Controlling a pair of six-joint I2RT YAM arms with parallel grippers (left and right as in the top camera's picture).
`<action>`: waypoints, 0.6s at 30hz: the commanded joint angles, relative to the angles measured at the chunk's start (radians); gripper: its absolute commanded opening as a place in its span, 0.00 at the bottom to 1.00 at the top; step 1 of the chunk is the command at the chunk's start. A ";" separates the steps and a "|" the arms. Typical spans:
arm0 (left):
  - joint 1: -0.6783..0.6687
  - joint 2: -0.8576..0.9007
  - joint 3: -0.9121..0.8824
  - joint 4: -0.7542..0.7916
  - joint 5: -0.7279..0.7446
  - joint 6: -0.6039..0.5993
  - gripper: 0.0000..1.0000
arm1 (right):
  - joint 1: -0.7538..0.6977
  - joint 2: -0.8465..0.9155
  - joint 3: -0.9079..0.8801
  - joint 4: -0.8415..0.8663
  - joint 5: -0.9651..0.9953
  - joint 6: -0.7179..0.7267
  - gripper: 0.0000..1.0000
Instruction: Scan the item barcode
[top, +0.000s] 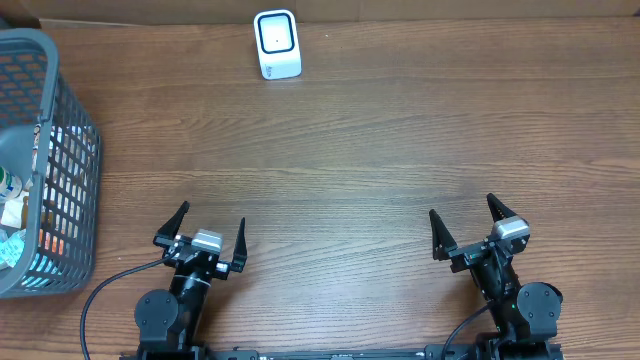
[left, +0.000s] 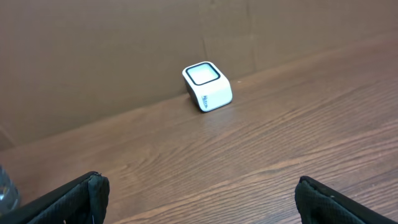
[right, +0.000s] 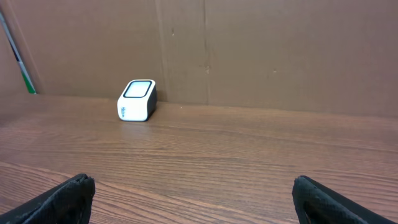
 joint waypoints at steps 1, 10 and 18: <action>-0.003 0.003 0.020 0.004 -0.031 -0.067 1.00 | -0.001 -0.012 -0.011 0.010 0.007 -0.001 1.00; -0.002 0.019 0.118 -0.050 -0.034 -0.083 1.00 | -0.001 -0.012 -0.011 0.010 0.007 -0.001 1.00; -0.002 0.179 0.275 -0.105 -0.033 -0.083 1.00 | -0.001 -0.012 -0.011 0.010 0.007 -0.001 1.00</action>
